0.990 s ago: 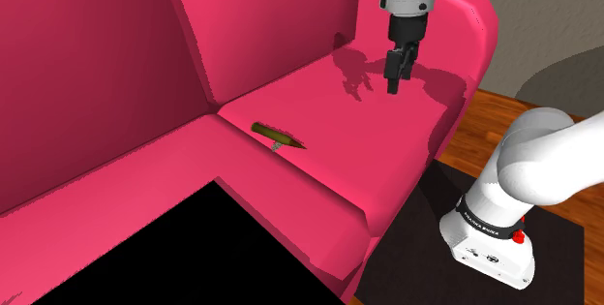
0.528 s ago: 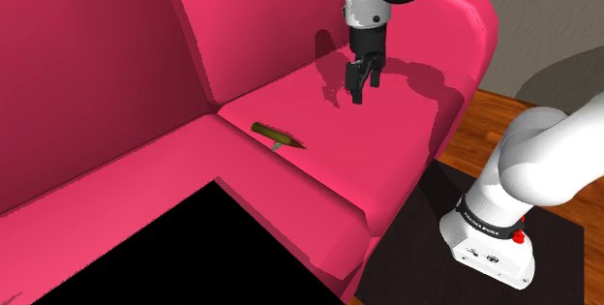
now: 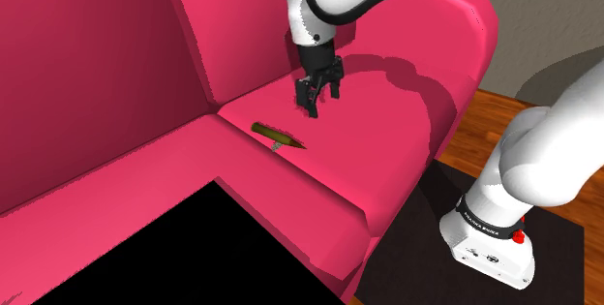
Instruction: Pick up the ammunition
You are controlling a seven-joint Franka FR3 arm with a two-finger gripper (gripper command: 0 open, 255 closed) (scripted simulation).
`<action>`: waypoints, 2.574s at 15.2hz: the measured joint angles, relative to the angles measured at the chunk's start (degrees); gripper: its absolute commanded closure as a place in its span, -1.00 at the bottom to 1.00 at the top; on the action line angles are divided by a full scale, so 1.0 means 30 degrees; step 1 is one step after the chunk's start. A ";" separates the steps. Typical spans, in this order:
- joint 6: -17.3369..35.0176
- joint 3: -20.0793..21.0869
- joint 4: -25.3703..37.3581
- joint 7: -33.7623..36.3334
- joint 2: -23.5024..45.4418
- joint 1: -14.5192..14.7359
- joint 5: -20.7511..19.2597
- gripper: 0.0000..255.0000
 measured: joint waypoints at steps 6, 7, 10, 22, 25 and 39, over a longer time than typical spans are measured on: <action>-0.0087 0.1478 0.4187 0.3063 0.4924 0.0644 -0.1645 -1.00; -0.0204 0.1647 0.5054 0.3568 0.5850 0.0830 -0.2022 -1.00; -0.0509 0.1904 0.6850 0.4625 0.7780 0.1334 -0.2821 -1.00; 0.1080 0.1898 0.5912 0.5050 0.8530 0.1462 -0.3156 1.00; 0.1087 0.1894 0.5898 0.5051 0.8533 0.1459 -0.3159 1.00; -0.1369 0.1966 0.7916 0.4792 0.8043 0.1479 -0.2919 1.00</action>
